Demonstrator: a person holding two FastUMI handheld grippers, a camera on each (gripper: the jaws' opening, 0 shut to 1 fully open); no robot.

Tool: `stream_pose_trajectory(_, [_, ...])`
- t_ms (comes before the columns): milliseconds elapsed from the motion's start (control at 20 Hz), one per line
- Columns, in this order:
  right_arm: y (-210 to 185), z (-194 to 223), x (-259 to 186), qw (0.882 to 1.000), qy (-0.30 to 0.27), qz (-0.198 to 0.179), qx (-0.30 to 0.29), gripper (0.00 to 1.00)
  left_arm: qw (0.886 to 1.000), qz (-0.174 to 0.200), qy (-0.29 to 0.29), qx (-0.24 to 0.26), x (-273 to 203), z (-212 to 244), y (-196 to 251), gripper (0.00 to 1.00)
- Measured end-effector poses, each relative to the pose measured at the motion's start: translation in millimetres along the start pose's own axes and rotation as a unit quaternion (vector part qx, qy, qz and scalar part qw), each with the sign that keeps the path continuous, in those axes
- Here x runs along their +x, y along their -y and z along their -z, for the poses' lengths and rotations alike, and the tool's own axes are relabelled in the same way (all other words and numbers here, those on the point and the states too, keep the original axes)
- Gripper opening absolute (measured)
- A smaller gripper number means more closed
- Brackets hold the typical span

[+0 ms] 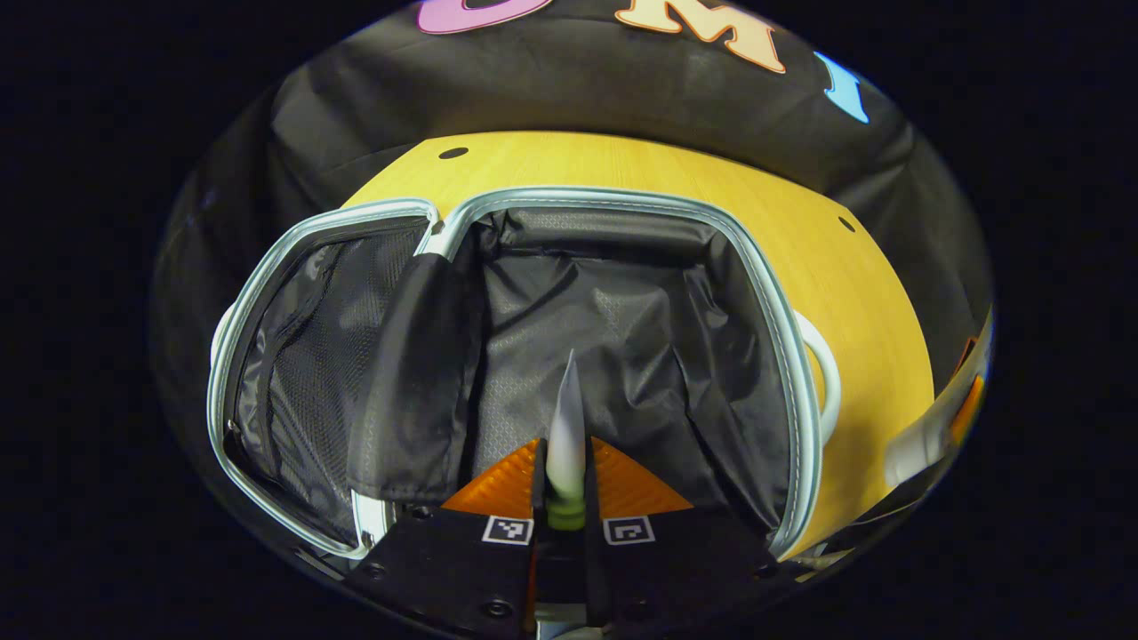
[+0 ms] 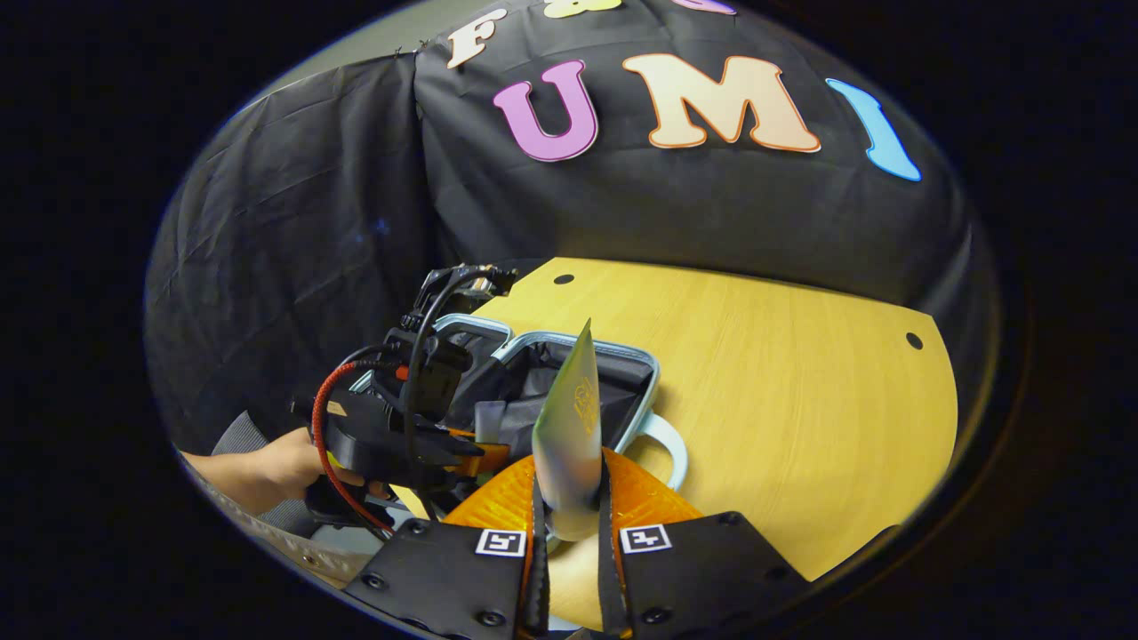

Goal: First open the suitcase, pack the skin care products into it, and then close the suitcase.

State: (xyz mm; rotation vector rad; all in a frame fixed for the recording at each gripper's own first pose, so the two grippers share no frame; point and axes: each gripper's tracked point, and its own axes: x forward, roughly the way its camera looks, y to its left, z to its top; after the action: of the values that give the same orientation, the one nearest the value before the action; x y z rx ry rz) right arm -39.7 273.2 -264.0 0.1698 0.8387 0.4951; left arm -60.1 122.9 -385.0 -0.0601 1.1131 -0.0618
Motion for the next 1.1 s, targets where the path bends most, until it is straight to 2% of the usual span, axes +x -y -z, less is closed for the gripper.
stream_pose_trajectory(50, [-4.9, 2.4, 7.3, 1.000, -0.007, 0.000, -0.001, 0.21, 1.000, 0.006, 0.005, 0.000, 1.5, -2.6, -1.3, 0.17])
stream_pose_trajectory(100, [-9.8, 5.7, 13.7, 1.000, -0.015, 0.001, -0.001, 0.24, 1.000, 0.013, 0.016, -0.005, 0.4, -6.8, -3.1, 0.12])
stream_pose_trajectory(200, [-17.7, 13.3, 28.4, 0.999, -0.032, 0.002, 0.007, 0.24, 0.998, 0.030, 0.059, -0.011, -5.5, -27.3, -2.0, 0.29])
stream_pose_trajectory(250, [-20.3, 17.0, 37.2, 0.999, -0.044, 0.003, 0.015, 0.21, 0.996, 0.037, 0.076, -0.009, -9.5, -34.7, -3.4, 0.45])
stream_pose_trajectory(350, [-25.8, 29.6, 54.7, 0.997, -0.071, 0.008, 0.031, 0.24, 0.993, 0.050, 0.107, -0.001, -18.5, -47.9, -8.7, 0.62])
stream_pose_trajectory(550, [-30.8, 54.8, 84.5, 0.993, -0.108, 0.046, 0.021, 0.24, 0.989, 0.048, 0.137, 0.011, -29.2, -61.8, -41.0, 0.78])
stream_pose_trajectory(700, [-40.5, 73.2, 101.6, 0.987, -0.143, 0.055, 0.046, 0.24, 0.986, 0.065, 0.153, -0.014, -40.3, -70.5, -56.3, 0.74])
stream_pose_trajectory(750, [-40.7, 76.0, 105.6, 0.985, -0.150, 0.062, 0.051, 0.24, 0.985, 0.066, 0.161, -0.020, -45.6, -76.2, -64.2, 0.75])
stream_pose_trajectory(800, [-41.4, 79.4, 108.6, 0.984, -0.157, 0.068, 0.056, 0.24, 0.983, 0.065, 0.169, -0.025, -51.5, -82.5, -73.5, 0.80])
stream_pose_trajectory(900, [-43.1, 75.7, 114.8, 0.982, -0.154, 0.078, 0.071, 0.25, 0.980, 0.051, 0.188, -0.034, -62.3, -97.5, -99.6, 0.80])
stream_pose_trajectory(1100, [-42.6, 67.7, 124.0, 0.981, -0.145, 0.089, 0.096, 0.36, 0.976, 0.003, 0.210, -0.064, -77.8, -114.2, -172.5, 0.80])
